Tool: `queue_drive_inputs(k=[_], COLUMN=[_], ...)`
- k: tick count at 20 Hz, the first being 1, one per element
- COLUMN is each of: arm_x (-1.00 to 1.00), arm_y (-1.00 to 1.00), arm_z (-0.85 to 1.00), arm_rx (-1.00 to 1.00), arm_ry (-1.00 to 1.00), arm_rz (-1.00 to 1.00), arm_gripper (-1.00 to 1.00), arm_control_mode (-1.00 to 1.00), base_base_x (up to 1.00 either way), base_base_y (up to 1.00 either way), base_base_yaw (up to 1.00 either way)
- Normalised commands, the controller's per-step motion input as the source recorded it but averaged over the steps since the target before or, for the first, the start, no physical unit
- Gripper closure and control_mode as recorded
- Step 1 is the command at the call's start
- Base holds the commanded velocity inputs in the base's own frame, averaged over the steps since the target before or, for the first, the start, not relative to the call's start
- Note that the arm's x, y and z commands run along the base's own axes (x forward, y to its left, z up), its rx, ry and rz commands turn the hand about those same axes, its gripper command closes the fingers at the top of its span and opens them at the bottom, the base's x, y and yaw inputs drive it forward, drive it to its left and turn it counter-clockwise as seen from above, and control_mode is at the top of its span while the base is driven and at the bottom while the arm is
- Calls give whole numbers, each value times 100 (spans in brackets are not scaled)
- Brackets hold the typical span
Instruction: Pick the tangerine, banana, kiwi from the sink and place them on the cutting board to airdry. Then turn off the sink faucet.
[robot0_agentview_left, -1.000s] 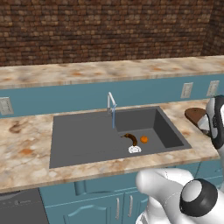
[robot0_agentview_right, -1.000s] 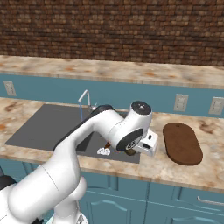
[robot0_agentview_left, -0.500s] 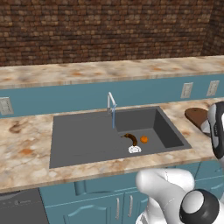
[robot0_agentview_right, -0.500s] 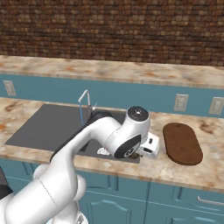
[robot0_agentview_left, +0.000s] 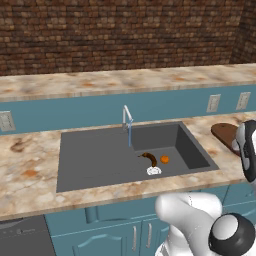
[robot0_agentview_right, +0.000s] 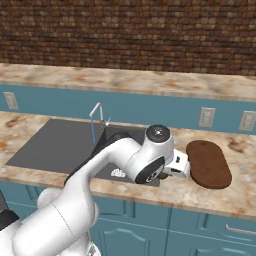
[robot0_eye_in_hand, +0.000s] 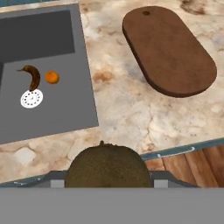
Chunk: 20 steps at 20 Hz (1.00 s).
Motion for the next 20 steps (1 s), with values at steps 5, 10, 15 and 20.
queue_drive_inputs(k=[5, 10, 15, 20], arm_x=[37, 50, 57, 67], arm_y=[-28, -21, -29, -44], arm_z=[8, 4, -1, -1], arm_rx=[0, 0, 0, 0], arm_ry=[0, 0, 0, 0], arm_rz=[-1, -1, 0, 0], arm_gripper=[100, 100, 100, 100], arm_control_mode=[-100, -100, -100, -100], base_base_x=[0, 0, 0, 0], base_base_y=[0, 0, 0, 0], base_base_yaw=[0, 0, 0, 0])
